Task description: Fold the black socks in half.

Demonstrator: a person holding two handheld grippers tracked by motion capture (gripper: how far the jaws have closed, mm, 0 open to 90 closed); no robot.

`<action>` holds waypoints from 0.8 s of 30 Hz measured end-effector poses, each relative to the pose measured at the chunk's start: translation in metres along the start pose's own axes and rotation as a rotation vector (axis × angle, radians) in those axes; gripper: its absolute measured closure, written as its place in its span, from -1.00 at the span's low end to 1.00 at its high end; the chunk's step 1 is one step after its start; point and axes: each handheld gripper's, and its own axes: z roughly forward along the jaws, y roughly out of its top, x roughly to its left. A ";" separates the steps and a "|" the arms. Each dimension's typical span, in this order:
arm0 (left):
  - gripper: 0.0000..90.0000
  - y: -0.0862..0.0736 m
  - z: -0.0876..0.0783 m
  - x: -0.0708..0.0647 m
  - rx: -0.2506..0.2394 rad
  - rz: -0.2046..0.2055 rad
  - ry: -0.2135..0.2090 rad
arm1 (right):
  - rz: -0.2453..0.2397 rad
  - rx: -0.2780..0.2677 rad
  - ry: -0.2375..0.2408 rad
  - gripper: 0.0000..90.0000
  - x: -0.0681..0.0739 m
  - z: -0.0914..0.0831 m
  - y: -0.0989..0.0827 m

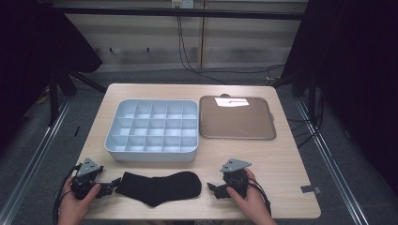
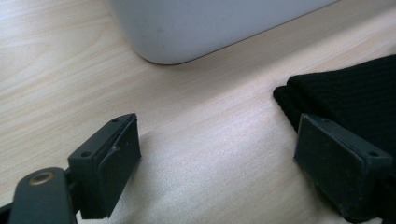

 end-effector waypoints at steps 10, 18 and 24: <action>-0.65 0.002 -0.004 0.001 0.004 -0.106 -0.030 | -0.006 -0.002 0.004 -0.76 0.001 0.000 0.000; -0.65 0.008 -0.015 -0.001 0.019 -0.107 -0.043 | -0.013 -0.007 0.001 -0.74 0.002 0.000 0.000; -0.65 0.017 -0.021 -0.015 0.060 -0.090 -0.050 | -0.024 -0.037 0.018 -0.26 0.004 -0.004 -0.001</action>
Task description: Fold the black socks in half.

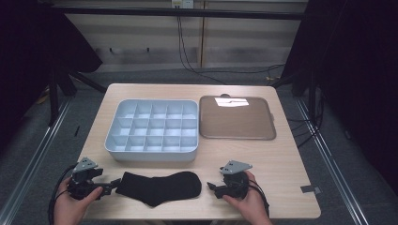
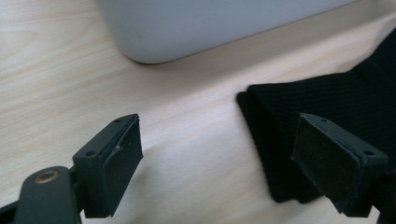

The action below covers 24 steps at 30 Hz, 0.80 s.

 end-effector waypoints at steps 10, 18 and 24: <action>-0.59 0.001 -0.002 -0.010 0.061 -0.030 -0.039 | -0.079 0.016 0.033 0.59 0.011 -0.001 0.009; -0.39 0.001 0.006 -0.019 0.093 -0.084 -0.035 | -0.093 -0.007 0.099 1.00 0.014 -0.004 0.012; -0.13 0.003 0.005 -0.022 0.102 -0.069 -0.048 | -0.109 -0.004 0.119 1.00 0.019 -0.002 0.012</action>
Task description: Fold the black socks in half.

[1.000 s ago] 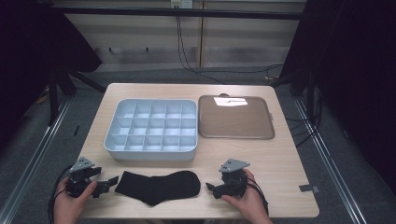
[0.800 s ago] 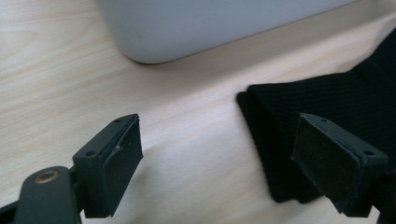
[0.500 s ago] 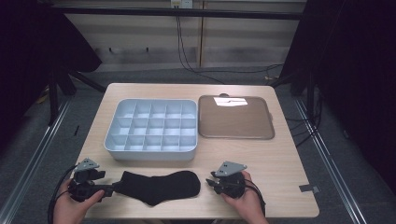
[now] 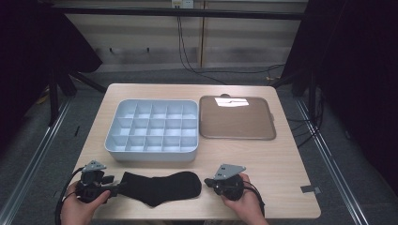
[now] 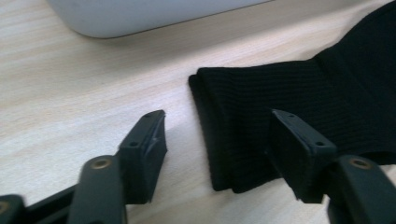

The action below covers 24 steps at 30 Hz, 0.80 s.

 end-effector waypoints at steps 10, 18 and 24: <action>0.14 -0.004 0.003 0.003 0.020 -0.015 0.005 | -0.015 0.018 0.034 1.00 0.003 0.009 0.002; 0.29 -0.003 0.003 0.004 0.031 0.022 0.024 | -0.041 0.031 0.048 1.00 0.007 0.013 0.007; 0.51 0.000 0.003 0.004 0.056 0.015 0.011 | -0.022 0.022 0.050 1.00 0.006 0.013 0.006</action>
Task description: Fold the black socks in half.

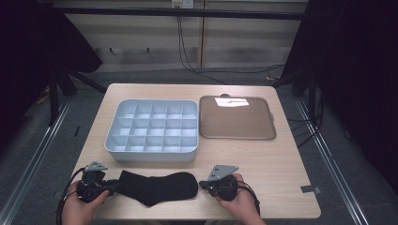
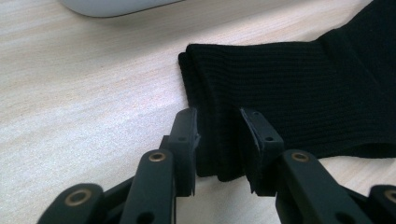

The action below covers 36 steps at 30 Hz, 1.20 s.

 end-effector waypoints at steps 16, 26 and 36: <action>0.70 0.002 -0.007 0.002 -0.002 -0.016 -0.015 | 0.030 0.003 0.010 1.00 -0.001 0.001 0.001; 0.77 0.007 -0.018 -0.001 -0.028 -0.010 -0.035 | 0.030 -0.006 0.016 1.00 -0.001 0.002 0.001; 0.82 0.012 -0.026 -0.007 -0.031 -0.002 -0.046 | 0.027 -0.005 0.023 1.00 0.000 0.003 0.002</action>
